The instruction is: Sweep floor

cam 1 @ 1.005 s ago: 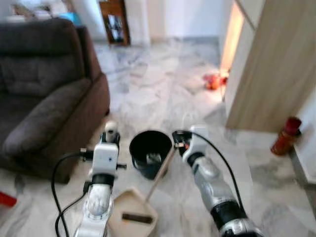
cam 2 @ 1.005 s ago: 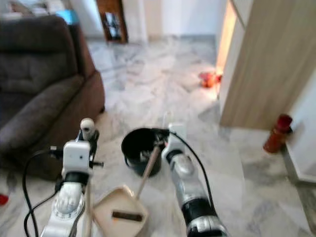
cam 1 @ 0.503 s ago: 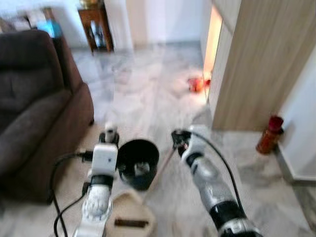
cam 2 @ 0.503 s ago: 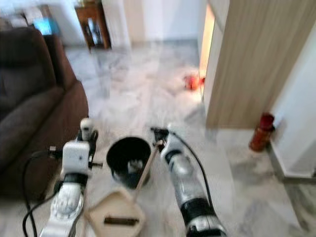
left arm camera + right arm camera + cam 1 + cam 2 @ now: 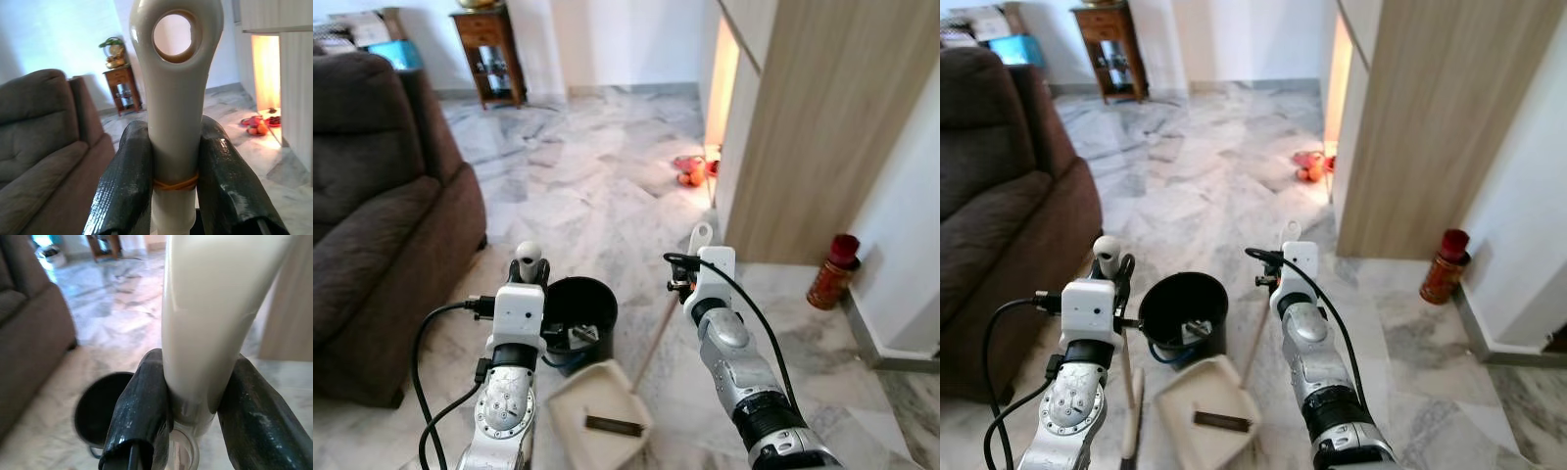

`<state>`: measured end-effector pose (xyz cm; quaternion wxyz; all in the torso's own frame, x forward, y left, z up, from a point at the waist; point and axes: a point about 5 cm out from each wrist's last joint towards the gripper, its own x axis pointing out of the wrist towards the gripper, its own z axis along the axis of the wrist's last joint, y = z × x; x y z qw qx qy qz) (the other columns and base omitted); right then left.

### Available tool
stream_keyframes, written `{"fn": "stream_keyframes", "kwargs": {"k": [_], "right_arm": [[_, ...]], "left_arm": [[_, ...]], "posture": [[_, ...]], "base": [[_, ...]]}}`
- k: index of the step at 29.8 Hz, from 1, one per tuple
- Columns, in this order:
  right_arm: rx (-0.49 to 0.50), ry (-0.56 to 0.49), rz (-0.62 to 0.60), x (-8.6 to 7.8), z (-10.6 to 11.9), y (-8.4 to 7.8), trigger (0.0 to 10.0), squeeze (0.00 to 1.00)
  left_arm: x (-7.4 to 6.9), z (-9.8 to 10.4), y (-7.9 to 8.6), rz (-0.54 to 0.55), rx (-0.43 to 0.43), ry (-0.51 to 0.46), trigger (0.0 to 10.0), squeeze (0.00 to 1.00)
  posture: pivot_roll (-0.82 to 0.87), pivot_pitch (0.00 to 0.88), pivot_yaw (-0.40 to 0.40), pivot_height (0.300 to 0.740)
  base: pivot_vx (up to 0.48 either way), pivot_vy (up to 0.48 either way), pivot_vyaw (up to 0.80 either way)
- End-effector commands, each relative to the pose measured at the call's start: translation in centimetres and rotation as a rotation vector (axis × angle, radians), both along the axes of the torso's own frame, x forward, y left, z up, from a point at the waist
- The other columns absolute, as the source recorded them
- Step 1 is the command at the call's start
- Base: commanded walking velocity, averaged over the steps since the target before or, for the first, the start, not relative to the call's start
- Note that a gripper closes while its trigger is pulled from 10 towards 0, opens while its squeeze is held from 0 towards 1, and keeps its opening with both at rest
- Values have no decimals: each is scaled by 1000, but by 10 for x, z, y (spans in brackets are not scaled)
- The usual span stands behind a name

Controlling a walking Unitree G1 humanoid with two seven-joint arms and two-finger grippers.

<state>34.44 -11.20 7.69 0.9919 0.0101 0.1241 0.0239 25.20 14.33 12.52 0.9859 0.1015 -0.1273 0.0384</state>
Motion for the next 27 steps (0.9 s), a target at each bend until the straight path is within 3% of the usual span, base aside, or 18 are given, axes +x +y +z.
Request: {"fn": "stream_keyframes", "kwargs": {"k": [1, 8, 17, 27], "right_arm": [[-32, -8, -29, 5, 7, -4, 10000, 0], [-65, -14, -95, 10, 14, -14, 10000, 0], [-72, -111, -244, 25, 50, -34, 10000, 0], [-63, -154, -265, 33, 70, -42, 10000, 0]], "left_arm": [[0, 8, 4, 16, 17, -44, 10000, 0], [-1, 8, 5, 23, 22, -46, 10000, 0], [-1, 6, 2, 8, 58, -41, 10000, 0], [-1, 6, 2, 7, 57, -40, 10000, 0]], "posture": [[-155, 0, 70, 740], [-159, 0, 72, 740], [-159, 0, 72, 740], [-157, 0, 76, 740]], "base": [[0, 0, 0], [0, 0, 0], [0, 0, 0], [0, 0, 0]]}}
